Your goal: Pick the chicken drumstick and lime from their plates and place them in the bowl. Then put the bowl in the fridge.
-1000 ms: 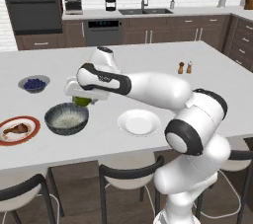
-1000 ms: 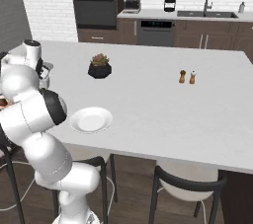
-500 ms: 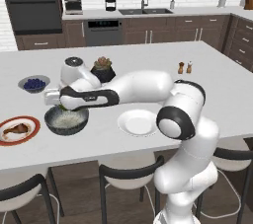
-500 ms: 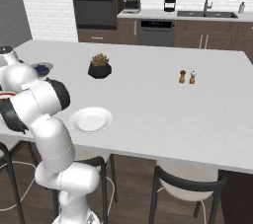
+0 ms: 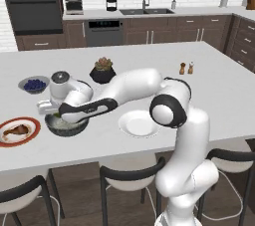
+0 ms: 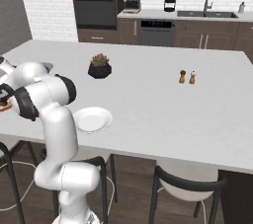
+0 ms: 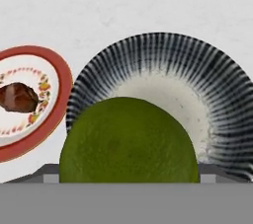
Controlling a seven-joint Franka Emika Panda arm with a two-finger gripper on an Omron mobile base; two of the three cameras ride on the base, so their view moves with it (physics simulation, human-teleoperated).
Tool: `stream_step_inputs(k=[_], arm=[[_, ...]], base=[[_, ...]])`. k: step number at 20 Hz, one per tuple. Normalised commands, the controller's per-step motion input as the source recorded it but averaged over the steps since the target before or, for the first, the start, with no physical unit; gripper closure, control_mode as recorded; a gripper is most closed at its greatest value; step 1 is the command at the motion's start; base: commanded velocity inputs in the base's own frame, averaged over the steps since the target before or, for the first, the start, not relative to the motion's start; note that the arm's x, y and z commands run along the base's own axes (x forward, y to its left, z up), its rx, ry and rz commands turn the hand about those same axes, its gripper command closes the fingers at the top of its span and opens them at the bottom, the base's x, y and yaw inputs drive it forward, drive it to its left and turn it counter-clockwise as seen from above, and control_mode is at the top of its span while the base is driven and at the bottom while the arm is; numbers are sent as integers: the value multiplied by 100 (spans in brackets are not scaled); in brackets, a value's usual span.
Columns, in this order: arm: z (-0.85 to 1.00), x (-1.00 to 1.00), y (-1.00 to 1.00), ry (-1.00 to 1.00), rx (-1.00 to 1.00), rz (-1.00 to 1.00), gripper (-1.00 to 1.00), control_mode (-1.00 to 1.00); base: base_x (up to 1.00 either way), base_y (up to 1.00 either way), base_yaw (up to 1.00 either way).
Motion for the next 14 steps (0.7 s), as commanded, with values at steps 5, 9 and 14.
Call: stream_step_inputs(k=[5,9,14], arm=[[-34,34,-6,-6,1,3,100,-100],[-16,56,-24,1,3,4,100,-100],[-5,50,-6,11,1,0,100,-100]], base=[[0,0,0],[0,0,0],[0,0,0]])
